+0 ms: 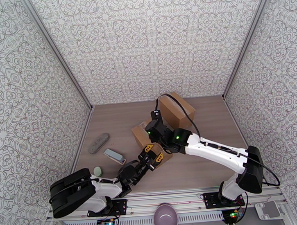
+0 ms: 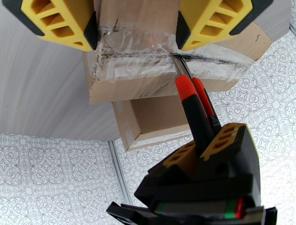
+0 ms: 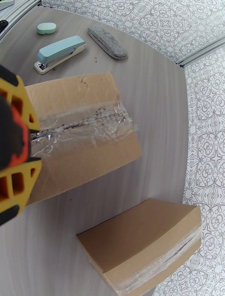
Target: Unpack the express box
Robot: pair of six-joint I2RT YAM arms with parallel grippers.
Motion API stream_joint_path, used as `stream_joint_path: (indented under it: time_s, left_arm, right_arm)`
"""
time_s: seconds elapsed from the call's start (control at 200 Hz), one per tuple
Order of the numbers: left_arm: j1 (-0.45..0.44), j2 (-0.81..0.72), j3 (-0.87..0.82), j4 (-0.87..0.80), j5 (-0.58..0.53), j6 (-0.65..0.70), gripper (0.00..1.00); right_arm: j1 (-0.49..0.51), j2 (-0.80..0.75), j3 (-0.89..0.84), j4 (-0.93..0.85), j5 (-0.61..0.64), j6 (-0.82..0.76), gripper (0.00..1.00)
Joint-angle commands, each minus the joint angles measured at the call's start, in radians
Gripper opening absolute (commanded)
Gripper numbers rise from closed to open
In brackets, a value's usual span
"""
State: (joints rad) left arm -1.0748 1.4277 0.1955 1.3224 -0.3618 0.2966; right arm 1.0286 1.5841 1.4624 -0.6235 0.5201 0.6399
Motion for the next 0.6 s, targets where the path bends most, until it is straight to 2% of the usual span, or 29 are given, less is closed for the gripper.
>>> stream_joint_path:
  time_s: [0.0,0.2,0.595]
  left_arm:
    - [0.004,0.027,0.029,0.01,-0.17,0.022,0.6]
    - [-0.006,0.05,0.036,0.046,-0.239,0.055,0.59]
    - [-0.006,0.025,0.009,0.028,-0.236,0.004,0.59]
  right_arm:
    - [0.043,-0.006,0.027,-0.092,-0.069,0.023,0.0]
    - [0.047,-0.023,0.023,-0.122,-0.068,0.036,0.0]
    - [0.048,-0.075,-0.002,-0.132,-0.058,-0.001,0.0]
